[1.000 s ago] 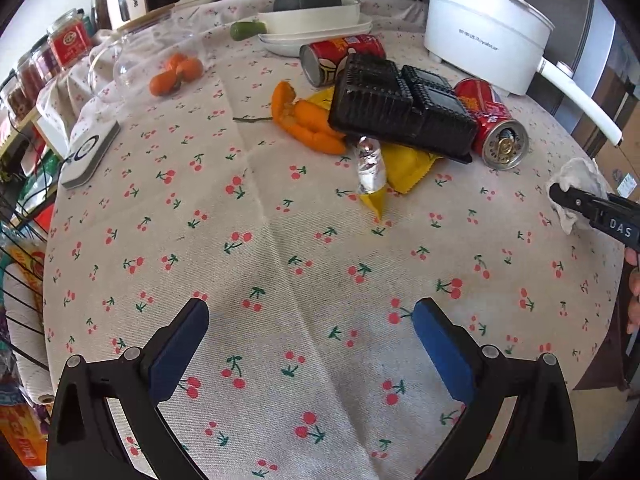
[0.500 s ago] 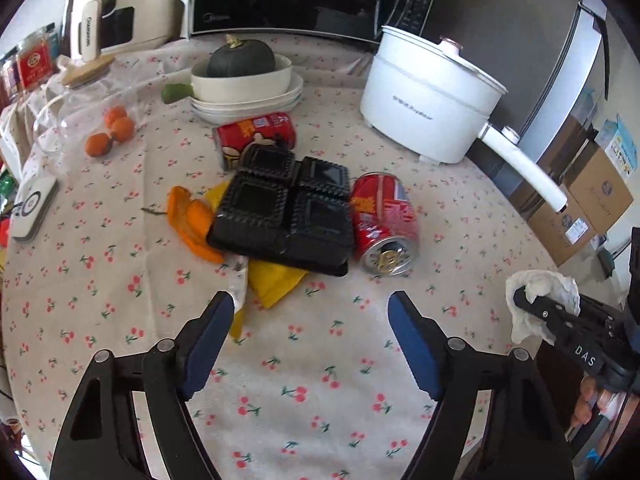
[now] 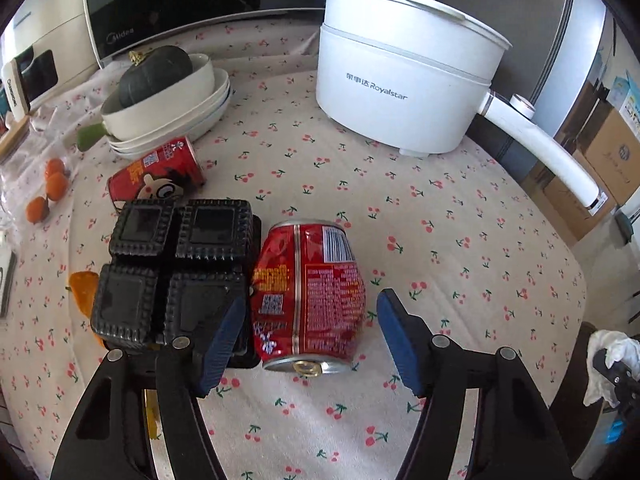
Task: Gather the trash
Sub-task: 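Grasp the red can with left tool while right tool holds the bag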
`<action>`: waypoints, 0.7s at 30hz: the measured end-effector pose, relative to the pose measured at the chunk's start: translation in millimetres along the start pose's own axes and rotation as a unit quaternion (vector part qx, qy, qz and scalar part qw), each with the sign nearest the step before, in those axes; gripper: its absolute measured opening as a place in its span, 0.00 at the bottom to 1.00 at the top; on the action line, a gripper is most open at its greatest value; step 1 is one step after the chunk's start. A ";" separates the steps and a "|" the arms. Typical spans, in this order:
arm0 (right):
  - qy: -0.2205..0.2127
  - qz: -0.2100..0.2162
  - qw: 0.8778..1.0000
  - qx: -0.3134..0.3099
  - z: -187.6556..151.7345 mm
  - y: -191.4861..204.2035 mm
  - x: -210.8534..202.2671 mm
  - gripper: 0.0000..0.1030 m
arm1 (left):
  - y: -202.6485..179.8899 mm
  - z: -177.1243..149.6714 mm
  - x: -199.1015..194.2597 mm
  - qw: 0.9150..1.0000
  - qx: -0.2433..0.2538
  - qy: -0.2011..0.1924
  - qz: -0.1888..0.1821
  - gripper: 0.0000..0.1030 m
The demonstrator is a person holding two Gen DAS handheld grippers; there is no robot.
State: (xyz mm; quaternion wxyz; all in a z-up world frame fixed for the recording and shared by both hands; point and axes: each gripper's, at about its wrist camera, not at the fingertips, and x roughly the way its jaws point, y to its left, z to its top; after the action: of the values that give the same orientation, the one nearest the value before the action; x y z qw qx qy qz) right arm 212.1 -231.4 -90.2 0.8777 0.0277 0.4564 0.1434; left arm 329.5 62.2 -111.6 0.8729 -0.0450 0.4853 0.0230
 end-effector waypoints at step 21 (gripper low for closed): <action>0.004 -0.009 1.000 -0.010 -7.5 -10.8 -7.2 0.19 | -7.2 -9.9 22.4 0.999 0.017 0.048 -0.007 0.46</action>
State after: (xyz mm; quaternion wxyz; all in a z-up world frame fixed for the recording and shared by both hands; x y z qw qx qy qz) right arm 204.5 -244.3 -90.7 0.8773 0.0145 0.4588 0.1404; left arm 333.6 54.0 -135.4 0.8496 -0.0344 0.5263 0.0069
